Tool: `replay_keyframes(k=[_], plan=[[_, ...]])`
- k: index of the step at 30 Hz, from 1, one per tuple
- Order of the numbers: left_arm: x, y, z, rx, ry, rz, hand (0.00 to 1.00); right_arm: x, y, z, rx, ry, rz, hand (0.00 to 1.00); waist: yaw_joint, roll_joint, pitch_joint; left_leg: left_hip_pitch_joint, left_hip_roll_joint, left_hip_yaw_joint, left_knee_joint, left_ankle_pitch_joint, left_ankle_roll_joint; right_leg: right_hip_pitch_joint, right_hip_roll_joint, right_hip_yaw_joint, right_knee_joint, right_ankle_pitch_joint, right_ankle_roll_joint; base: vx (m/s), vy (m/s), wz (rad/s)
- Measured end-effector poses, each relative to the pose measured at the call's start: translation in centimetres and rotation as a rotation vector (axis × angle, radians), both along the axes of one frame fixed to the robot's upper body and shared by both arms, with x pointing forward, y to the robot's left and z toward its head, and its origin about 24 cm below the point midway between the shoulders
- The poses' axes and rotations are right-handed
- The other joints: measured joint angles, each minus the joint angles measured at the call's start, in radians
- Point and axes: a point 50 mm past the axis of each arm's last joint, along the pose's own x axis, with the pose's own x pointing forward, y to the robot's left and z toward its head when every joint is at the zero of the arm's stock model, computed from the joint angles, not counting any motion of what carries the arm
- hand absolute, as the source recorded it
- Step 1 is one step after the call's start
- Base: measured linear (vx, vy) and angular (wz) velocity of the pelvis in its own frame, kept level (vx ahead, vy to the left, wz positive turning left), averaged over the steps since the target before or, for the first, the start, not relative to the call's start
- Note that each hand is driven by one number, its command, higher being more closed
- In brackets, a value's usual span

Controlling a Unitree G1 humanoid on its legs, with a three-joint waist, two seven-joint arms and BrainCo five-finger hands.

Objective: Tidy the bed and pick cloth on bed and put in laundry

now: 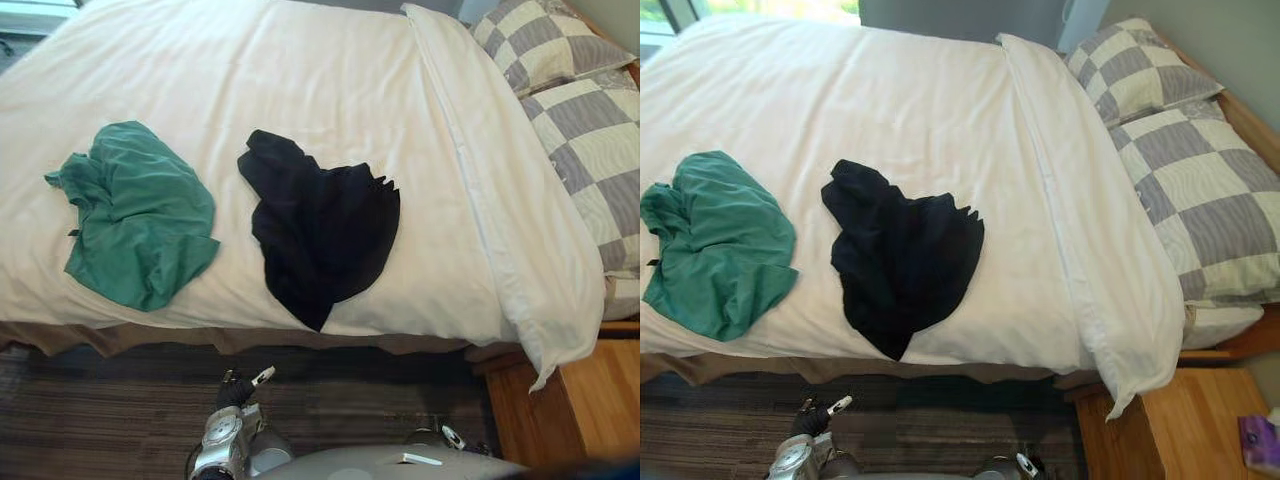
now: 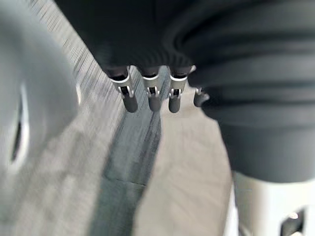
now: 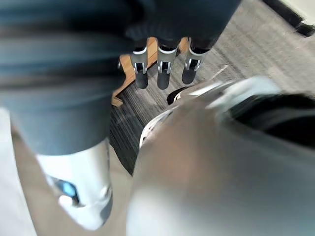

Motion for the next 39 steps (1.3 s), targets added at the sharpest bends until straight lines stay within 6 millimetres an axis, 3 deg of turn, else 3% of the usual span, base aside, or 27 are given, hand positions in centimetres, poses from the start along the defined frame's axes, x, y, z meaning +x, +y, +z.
replay_keyframes(k=[1,2,4,5,7,9,13,14,18,19,20,22,24,26,27,28,29,30,31,32,33,34,35,36,37,39], plan=[[-0.1,0.0,0.0,0.002,0.004,-0.004,0.0,0.5,-0.1,0.1,-0.007,-0.008,0.024,0.0,0.0,0.007,0.004,0.019,-0.011,0.005,-0.029,0.012,0.01,-0.001,0.042,-0.002,0.031,-0.059,0.0,0.03,0.318,-0.21],[-0.2,-0.3,-0.2,0.009,0.023,-0.037,0.0,1.5,-0.4,0.4,-0.038,-0.029,0.095,0.0,0.0,0.026,0.012,0.059,-0.033,0.017,-0.093,0.043,0.026,0.001,0.138,0.027,0.076,-0.165,-0.006,0.01,0.246,-0.09],[0.5,-1.0,-0.1,0.026,0.025,-0.116,0.0,3.0,-0.4,0.9,-0.078,-0.067,0.198,0.0,-0.009,0.059,0.03,0.094,-0.061,0.015,-0.181,0.096,0.04,0.01,0.292,0.121,0.062,-0.264,-0.007,-0.01,0.158,0.16],[0.9,-1.6,-0.1,0.028,0.027,-0.151,0.0,3.9,-0.1,1.2,-0.092,-0.099,0.249,0.0,-0.009,0.063,0.033,0.1,-0.098,-0.003,-0.218,0.124,0.045,0.03,0.352,0.152,-0.008,-0.294,-0.03,-0.06,0.033,0.3],[1.8,-2.6,0.1,0.006,0.008,-0.168,0.0,5.2,0.9,1.6,-0.095,-0.138,0.33,0.0,-0.004,0.063,0.048,0.121,-0.152,-0.016,-0.262,0.143,0.038,0.082,0.35,0.174,-0.089,-0.316,-0.054,-0.07,0.014,0.22],[1.7,-4.4,-0.2,-0.038,0.012,-0.192,0.0,6.2,1.1,1.8,-0.108,-0.157,0.388,0.0,-0.006,0.088,0.068,0.129,-0.174,-0.069,-0.303,0.169,0.037,0.106,0.343,0.164,-0.132,-0.314,-0.061,-0.1,-0.003,0.23],[1.1,-5.2,-0.4,-0.065,0.019,-0.189,0.0,5.9,0.9,1.5,-0.106,-0.122,0.39,0.0,0.006,0.102,0.078,0.097,-0.154,-0.114,-0.208,0.131,0.019,0.119,0.353,0.171,-0.152,-0.311,-0.056,-0.1,0.001,-0.01],[1.2,-5.0,-0.3,-0.069,0.007,-0.171,0.0,5.8,0.7,1.5,-0.11,-0.119,0.385,0.0,0.007,0.102,0.091,0.073,-0.143,-0.12,-0.141,0.111,-0.003,0.118,0.35,0.184,-0.149,-0.311,-0.049,-0.06,0.067,-0.3],[1.3,-4.2,-0.2,-0.074,-0.003,-0.117,0.0,5.8,0.4,1.5,-0.107,-0.12,0.328,0.0,0.016,0.101,0.102,0.057,-0.142,-0.058,-0.097,0.099,0.013,0.107,0.309,0.222,-0.15,-0.284,-0.035,0.01,0.138,-0.34],[1.2,-4.1,-0.3,-0.073,0.005,-0.116,0.0,5.6,0.3,1.4,-0.098,-0.119,0.287,0.0,0.012,0.1,0.102,0.057,-0.136,-0.051,-0.09,0.061,0.039,0.101,0.296,0.225,-0.145,-0.28,-0.029,0.02,0.221,-0.13],[1.0,-4.1,-0.4,-0.073,0.013,-0.114,0.0,5.6,0.0,1.5,-0.095,-0.121,0.256,0.0,0.002,0.101,0.102,0.057,-0.117,-0.052,-0.084,0.047,0.037,0.101,0.283,0.223,-0.134,-0.281,-0.025,0.05,0.296,0.0],[0.9,-4.0,-0.4,-0.072,0.017,-0.113,0.0,5.3,-0.7,1.4,-0.104,-0.11,0.22,0.0,-0.01,0.097,0.104,0.055,-0.069,-0.056,-0.081,0.043,0.035,0.097,0.23,0.222,-0.108,-0.28,0.002,0.06,0.276,0.15],[0.9,-4.1,-0.4,-0.074,0.012,-0.111,0.0,4.5,-1.7,1.3,-0.12,-0.087,0.181,0.0,-0.023,0.09,0.1,0.016,-0.003,-0.103,-0.089,0.049,0.026,0.087,0.129,0.218,-0.087,-0.28,0.08,0.09,0.476,0.36],[1.1,-4.1,-0.3,-0.075,-0.001,-0.111,0.0,3.8,-2.5,1.2,-0.137,-0.067,0.178,0.0,-0.023,0.096,0.097,-0.011,0.027,-0.166,-0.113,0.054,0.023,0.085,0.077,0.217,-0.083,-0.277,0.139,0.08,0.559,0.35],[1.0,-4.2,-0.3,-0.077,-0.008,-0.104,0.0,3.3,-3.1,1.2,-0.151,-0.05,0.179,0.0,-0.021,0.11,0.089,-0.025,0.053,-0.217,-0.129,0.062,0.035,0.092,0.05,0.212,-0.087,-0.272,0.174,0.1,0.642,0.33],[0.7,-4.0,-0.4,-0.076,-0.003,-0.101,0.0,3.0,-3.3,1.1,-0.155,-0.029,0.182,0.0,-0.021,0.132,0.078,-0.046,0.061,-0.233,-0.109,0.121,-0.101,0.111,0.027,0.209,-0.107,-0.263,0.177,0.11,0.686,0.35],[1.1,-3.6,-0.2,-0.064,-0.014,-0.103,0.0,2.8,-2.7,0.8,-0.135,-0.018,0.181,0.0,-0.018,0.098,0.08,-0.059,0.03,-0.229,-0.059,0.089,-0.118,0.131,-0.009,0.217,-0.133,-0.24,0.173,0.14,0.695,0.32],[1.3,-2.3,0.1,-0.028,-0.019,-0.097,0.0,2.3,-2.0,0.5,-0.111,-0.005,0.177,0.0,-0.017,0.064,0.066,-0.103,-0.006,-0.23,0.017,0.044,-0.115,0.144,-0.031,0.225,-0.186,-0.16,0.168,0.12,0.573,0.04],[1.0,-1.4,0.1,0.002,-0.012,-0.091,0.0,2.0,-1.8,0.3,-0.1,0.008,0.183,0.0,0.001,0.061,0.049,-0.157,-0.002,-0.247,0.134,-0.029,-0.102,0.139,-0.031,0.226,-0.222,-0.029,0.168,0.15,0.805,-0.18],[0.8,-0.9,0.0,0.016,0.007,-0.094,0.0,2.2,-1.0,0.2,-0.084,0.012,0.199,0.0,0.004,0.049,0.044,-0.162,-0.013,-0.222,0.176,-0.086,-0.062,0.126,-0.054,0.222,-0.226,0.085,0.157,0.11,0.655,-0.39],[0.2,-0.6,-0.2,0.021,0.031,-0.094,0.0,2.7,-0.8,0.3,-0.091,0.008,0.231,0.0,0.005,0.038,0.037,-0.148,-0.03,-0.186,0.171,-0.099,-0.036,0.091,-0.084,0.202,-0.212,0.163,0.095,0.15,0.689,-0.45],[0.0,-0.6,-0.3,0.02,0.039,-0.091,0.0,3.7,-0.9,0.6,-0.103,-0.011,0.267,0.0,0.007,0.04,0.038,-0.124,-0.032,-0.146,0.153,-0.105,-0.013,0.047,-0.105,0.142,-0.147,0.169,-0.014,0.15,0.452,-0.66],[0.0,-0.6,-0.3,0.018,0.042,-0.092,0.0,4.9,-0.8,0.9,-0.132,-0.029,0.359,0.0,0.006,0.052,0.043,-0.077,-0.034,-0.096,0.105,-0.095,0.014,-0.015,-0.088,0.053,-0.021,0.049,-0.081,0.15,0.4,-0.74],[-0.1,-0.6,-0.4,0.018,0.045,-0.092,0.0,5.7,-0.2,1.1,-0.142,-0.044,0.417,0.0,0.007,0.058,0.046,-0.044,-0.034,-0.073,0.069,-0.085,0.027,-0.027,-0.056,0.025,0.012,0.0,-0.052,0.13,0.346,-0.83],[-0.1,-0.8,-0.4,0.017,0.05,-0.102,0.0,7.0,1.1,1.5,-0.153,-0.081,0.514,0.0,0.007,0.081,0.054,0.018,-0.034,-0.044,-0.007,-0.06,0.039,-0.037,0.046,0.004,0.044,-0.092,-0.021,0.1,0.287,-0.58],[0.2,-1.8,-0.5,0.005,0.05,-0.147,0.0,8.7,3.9,2.3,-0.137,-0.171,0.623,0.0,0.002,0.103,0.061,0.11,-0.073,-0.005,-0.144,-0.002,0.055,-0.038,0.24,0.084,0.037,-0.228,-0.02,0.12,0.238,-0.31]])
